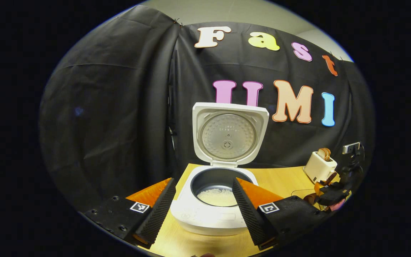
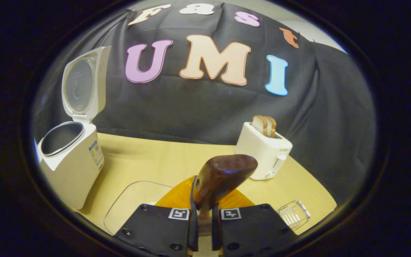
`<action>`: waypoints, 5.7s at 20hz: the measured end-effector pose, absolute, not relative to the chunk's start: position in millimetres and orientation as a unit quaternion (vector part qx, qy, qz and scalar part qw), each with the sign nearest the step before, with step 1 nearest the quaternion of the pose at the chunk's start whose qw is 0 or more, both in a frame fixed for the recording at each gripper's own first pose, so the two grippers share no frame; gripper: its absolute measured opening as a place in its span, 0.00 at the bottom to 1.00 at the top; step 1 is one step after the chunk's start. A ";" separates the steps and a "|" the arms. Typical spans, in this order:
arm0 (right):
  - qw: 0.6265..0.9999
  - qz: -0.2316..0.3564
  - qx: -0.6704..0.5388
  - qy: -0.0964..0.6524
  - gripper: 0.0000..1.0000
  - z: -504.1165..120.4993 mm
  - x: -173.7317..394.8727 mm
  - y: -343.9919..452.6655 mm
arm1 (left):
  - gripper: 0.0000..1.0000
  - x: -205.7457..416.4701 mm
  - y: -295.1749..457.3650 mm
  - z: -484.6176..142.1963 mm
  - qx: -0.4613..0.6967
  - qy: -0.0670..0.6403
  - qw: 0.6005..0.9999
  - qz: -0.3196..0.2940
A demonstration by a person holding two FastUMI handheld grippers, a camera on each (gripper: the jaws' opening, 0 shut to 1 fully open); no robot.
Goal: Close the left gripper, press the button to open the rice cooker; take a wooden spoon from the chopstick holder with the right hand, scoop a spoonful of rice and pour it into the rice cooker, then put the wooden spoon back into the chopstick holder.
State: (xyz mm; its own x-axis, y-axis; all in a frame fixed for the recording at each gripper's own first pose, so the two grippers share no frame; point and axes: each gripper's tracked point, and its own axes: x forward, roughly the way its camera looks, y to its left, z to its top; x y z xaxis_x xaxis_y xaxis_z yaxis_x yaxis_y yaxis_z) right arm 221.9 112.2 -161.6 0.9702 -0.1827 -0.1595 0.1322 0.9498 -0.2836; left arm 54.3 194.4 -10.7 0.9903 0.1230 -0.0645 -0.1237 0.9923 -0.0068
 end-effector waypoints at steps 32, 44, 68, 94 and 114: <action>0.886 -0.094 0.433 0.133 0.18 -156.7 157.8 114.5 | 0.95 52.5 145.9 -21.5 0.028 0.037 0.996 -0.072; 0.895 -0.049 0.434 0.089 0.18 -77.6 147.4 166.8 | 0.95 34.7 152.4 -28.6 0.023 0.040 0.995 -0.089; 0.992 0.120 0.019 0.011 0.17 -11.8 208.9 468.3 | 0.95 4.2 217.3 -43.9 -0.001 0.047 0.997 -0.059; 0.987 0.155 -0.001 0.041 0.17 1.2 179.0 380.5 | 0.95 9.3 182.6 -55.9 -0.005 0.047 0.994 -0.096; 0.986 -0.081 -0.129 0.062 0.18 -20.6 152.3 -35.9 | 0.95 6.8 168.1 -64.1 0.027 0.075 0.997 -0.001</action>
State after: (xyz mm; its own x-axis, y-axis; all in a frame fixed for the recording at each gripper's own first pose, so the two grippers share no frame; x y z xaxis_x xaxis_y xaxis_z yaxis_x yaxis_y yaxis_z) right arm 152.3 -35.9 -20.6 0.9792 -0.1752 -0.1020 0.1431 0.9538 -0.2643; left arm 6.8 168.1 -64.1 0.9889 0.0021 -0.1487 0.0059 0.9986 0.0534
